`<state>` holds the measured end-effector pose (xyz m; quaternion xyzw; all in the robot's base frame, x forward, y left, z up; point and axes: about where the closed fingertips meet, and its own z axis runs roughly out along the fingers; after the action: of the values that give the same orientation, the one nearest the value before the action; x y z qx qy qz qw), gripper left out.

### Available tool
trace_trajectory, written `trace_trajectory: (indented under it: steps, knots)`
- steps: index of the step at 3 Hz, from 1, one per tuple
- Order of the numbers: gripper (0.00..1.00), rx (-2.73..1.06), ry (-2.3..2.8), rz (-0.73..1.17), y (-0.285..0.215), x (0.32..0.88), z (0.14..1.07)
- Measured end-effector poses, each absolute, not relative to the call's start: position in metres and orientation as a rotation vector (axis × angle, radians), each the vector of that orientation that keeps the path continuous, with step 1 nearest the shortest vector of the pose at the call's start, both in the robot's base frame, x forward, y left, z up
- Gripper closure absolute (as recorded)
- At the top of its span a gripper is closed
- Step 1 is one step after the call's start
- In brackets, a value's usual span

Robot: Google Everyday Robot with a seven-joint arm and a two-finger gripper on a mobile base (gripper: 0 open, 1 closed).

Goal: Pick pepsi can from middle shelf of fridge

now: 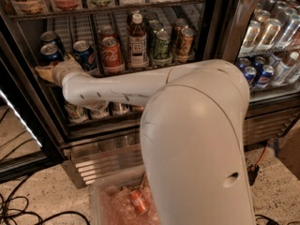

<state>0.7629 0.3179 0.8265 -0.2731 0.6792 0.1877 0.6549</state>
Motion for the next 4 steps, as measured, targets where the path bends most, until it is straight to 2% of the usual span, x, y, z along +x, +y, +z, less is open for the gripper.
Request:
trace_trajectory:
  steps: [1, 2, 4]
  knots:
    - [0.75, -0.623, 1.539, 0.425, 0.320, 0.761, 0.826]
    - [0.98, -0.623, 1.539, 0.425, 0.321, 0.760, 0.827]
    - [1.00, -0.738, 1.391, 0.442, 0.329, 0.735, 0.871]
